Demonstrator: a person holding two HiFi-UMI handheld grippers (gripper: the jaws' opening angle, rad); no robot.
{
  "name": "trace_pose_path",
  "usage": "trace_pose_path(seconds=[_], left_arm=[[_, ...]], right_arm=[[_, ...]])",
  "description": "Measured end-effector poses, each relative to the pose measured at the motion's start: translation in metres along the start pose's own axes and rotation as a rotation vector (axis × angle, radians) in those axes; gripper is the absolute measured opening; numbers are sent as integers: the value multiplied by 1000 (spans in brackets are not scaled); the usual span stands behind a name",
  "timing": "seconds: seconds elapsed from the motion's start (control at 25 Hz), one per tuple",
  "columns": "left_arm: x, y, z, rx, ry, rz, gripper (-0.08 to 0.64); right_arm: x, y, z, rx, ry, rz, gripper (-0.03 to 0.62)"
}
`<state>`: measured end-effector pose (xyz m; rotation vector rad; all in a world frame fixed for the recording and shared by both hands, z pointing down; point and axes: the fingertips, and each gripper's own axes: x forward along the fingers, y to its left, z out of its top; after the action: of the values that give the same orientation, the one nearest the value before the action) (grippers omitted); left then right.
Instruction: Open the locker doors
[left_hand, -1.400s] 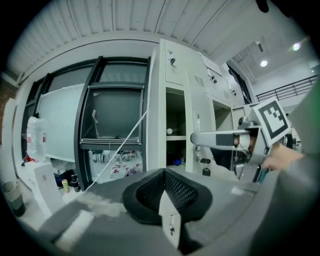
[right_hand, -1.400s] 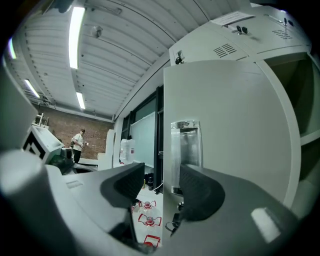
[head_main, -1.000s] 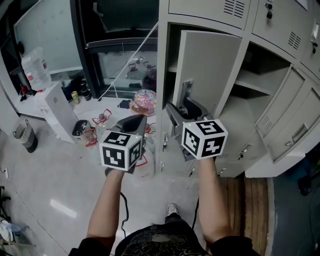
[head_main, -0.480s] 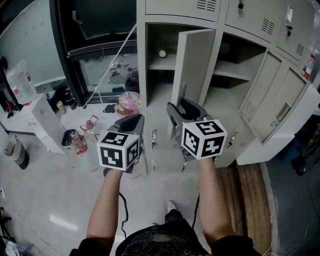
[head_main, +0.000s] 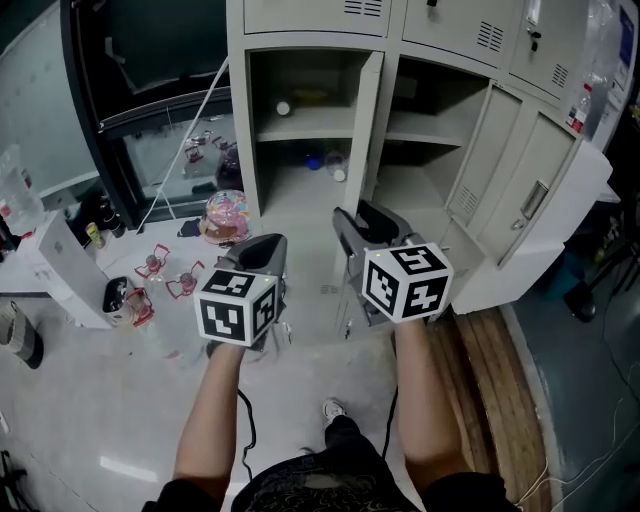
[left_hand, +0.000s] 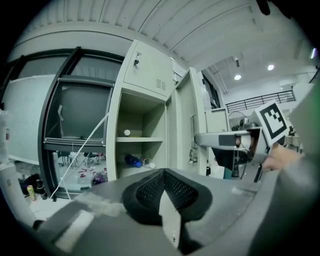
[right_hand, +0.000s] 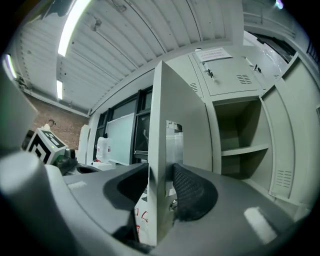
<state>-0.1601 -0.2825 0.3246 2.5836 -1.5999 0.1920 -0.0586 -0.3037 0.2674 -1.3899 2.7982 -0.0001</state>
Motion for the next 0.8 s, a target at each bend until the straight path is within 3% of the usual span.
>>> trace_pose_path(seconds=[0.44, 0.8], left_arm=[[31, -44, 1, 11, 2, -107, 2], [56, -81, 0, 18, 10, -192, 2]], right_arm=[[-31, -32, 1, 6, -19, -51, 149], [-61, -70, 2, 11, -22, -147, 129]])
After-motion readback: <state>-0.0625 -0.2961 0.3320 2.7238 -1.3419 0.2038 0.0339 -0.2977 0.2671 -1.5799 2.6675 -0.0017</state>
